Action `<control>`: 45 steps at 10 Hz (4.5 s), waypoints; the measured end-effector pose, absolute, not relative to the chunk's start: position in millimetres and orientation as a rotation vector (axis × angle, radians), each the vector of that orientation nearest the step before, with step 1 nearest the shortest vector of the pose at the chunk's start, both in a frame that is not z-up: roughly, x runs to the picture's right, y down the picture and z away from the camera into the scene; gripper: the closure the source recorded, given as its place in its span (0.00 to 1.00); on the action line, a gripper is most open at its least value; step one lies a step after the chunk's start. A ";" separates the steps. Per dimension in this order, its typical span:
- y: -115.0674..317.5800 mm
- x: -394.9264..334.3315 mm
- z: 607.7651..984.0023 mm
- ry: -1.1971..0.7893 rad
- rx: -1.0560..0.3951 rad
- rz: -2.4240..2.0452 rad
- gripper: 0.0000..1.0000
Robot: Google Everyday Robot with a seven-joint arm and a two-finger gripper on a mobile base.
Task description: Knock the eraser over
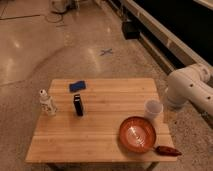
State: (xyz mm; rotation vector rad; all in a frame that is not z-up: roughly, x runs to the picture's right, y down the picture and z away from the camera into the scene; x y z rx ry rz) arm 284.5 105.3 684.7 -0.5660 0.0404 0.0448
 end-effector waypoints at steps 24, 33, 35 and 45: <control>99.8 275.7 693.3 0.041 -0.567 0.014 0.35; 128.3 111.9 714.5 -0.088 -0.633 -0.322 0.35; 121.3 69.9 721.0 -0.135 -0.617 -0.367 0.35; 98.8 -56.2 802.1 -0.273 -0.568 -0.456 0.35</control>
